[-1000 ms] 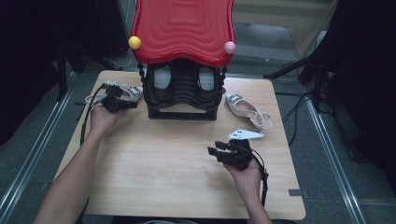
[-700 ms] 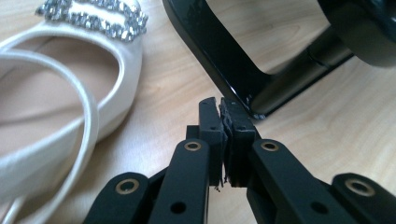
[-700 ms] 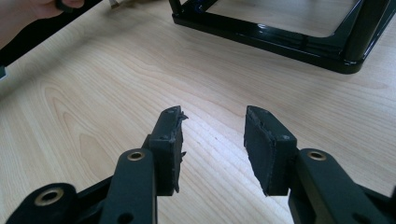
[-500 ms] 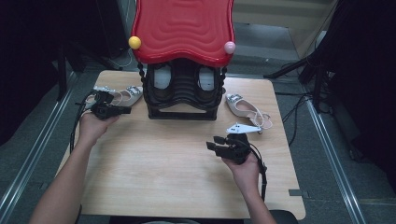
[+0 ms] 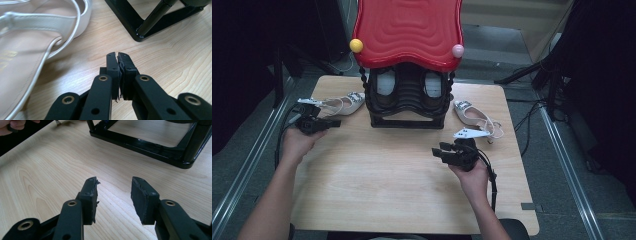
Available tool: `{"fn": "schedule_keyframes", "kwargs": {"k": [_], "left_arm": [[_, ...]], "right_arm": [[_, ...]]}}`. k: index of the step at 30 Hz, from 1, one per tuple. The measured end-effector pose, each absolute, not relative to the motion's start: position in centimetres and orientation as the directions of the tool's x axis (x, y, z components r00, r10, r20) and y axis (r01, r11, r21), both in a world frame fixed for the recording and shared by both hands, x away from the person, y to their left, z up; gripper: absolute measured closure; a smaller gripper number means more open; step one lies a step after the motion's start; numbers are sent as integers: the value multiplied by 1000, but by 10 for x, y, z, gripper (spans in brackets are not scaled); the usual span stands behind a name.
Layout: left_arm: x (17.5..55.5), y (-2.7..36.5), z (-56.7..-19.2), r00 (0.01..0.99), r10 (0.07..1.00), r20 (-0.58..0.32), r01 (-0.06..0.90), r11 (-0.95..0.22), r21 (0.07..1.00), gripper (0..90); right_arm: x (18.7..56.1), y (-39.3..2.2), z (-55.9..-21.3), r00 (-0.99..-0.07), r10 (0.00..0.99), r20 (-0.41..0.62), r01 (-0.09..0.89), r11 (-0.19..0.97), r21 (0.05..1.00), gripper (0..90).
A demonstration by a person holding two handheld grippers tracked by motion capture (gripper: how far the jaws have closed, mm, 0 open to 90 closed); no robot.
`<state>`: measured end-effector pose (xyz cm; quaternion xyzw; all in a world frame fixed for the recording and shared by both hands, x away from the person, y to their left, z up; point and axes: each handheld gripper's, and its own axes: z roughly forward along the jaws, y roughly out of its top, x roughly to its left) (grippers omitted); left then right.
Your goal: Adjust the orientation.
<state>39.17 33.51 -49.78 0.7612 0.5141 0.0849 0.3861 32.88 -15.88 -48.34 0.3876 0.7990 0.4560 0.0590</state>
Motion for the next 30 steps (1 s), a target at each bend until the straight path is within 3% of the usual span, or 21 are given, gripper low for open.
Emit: {"fn": "schedule_keyframes", "kwargs": {"k": [16,30], "left_arm": [[378,373,-500,407,875,-263,731,-139,668,883],[377,407,-516,303,923,-239,757,-80,648,883]], "right_arm": [[330,-159,-485,-683,681,264,575,277,770,574],[330,-159,-484,-685,680,259,570,279,773,574]]}}
